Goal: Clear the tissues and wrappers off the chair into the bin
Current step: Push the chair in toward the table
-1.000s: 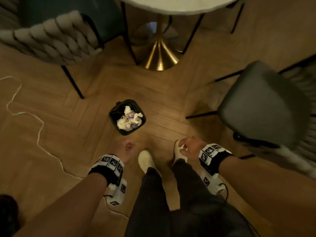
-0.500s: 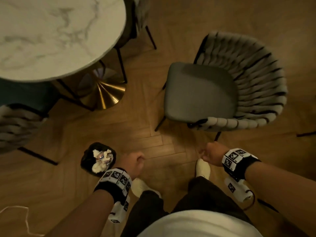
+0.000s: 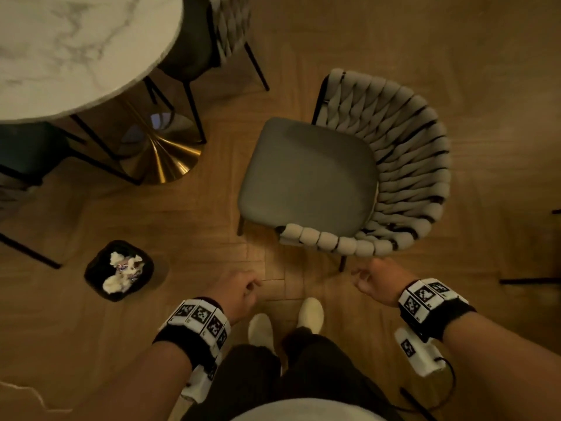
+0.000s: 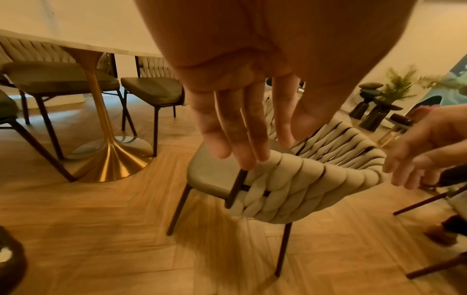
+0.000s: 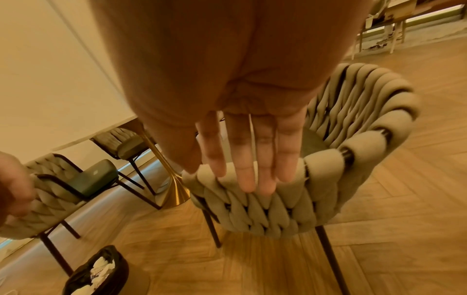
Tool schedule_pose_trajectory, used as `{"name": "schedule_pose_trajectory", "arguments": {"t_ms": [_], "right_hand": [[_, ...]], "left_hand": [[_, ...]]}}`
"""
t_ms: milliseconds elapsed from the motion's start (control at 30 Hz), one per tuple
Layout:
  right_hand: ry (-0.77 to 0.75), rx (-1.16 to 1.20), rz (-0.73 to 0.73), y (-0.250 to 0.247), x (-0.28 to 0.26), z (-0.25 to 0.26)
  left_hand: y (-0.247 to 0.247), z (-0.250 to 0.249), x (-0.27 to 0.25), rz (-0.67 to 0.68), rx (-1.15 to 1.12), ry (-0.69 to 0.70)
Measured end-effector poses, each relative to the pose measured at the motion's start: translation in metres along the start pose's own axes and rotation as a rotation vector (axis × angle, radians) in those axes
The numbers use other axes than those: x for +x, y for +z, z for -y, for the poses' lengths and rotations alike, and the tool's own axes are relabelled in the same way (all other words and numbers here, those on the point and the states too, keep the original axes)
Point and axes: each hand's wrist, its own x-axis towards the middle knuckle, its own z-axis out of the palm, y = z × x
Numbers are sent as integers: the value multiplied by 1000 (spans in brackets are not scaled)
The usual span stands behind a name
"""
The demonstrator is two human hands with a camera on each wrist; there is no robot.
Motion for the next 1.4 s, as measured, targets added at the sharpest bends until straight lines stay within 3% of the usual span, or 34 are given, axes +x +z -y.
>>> {"name": "schedule_pose_trajectory", "arguments": {"t_ms": [233,400,567,700,900,1067,1200,1400], "right_hand": [[76,-156,17,-29,-2,-66],[5,-290,85,-74,22,-106],[-210,-478,82,-147,89,-171],[-491,-679,151,-222,164,-226],[-781,-1159,210,-297,241,-291],[-856,-1406,350,-310,276,-318],[-901,-1439,370,-292,314,-315],[-948,-1426,334,-280,328,-319]], "left_hand": [[25,-50,45,-93,-127,114],[47,-103,53,-133,-206,63],[85,-176,100,-228,-251,-66],[121,-262,158,-301,-347,-206],[144,-368,247,-312,-464,-420],[156,-405,306,-194,-482,-550],[172,-416,335,-179,-297,-613],[186,-396,353,-237,-238,-556]]}}
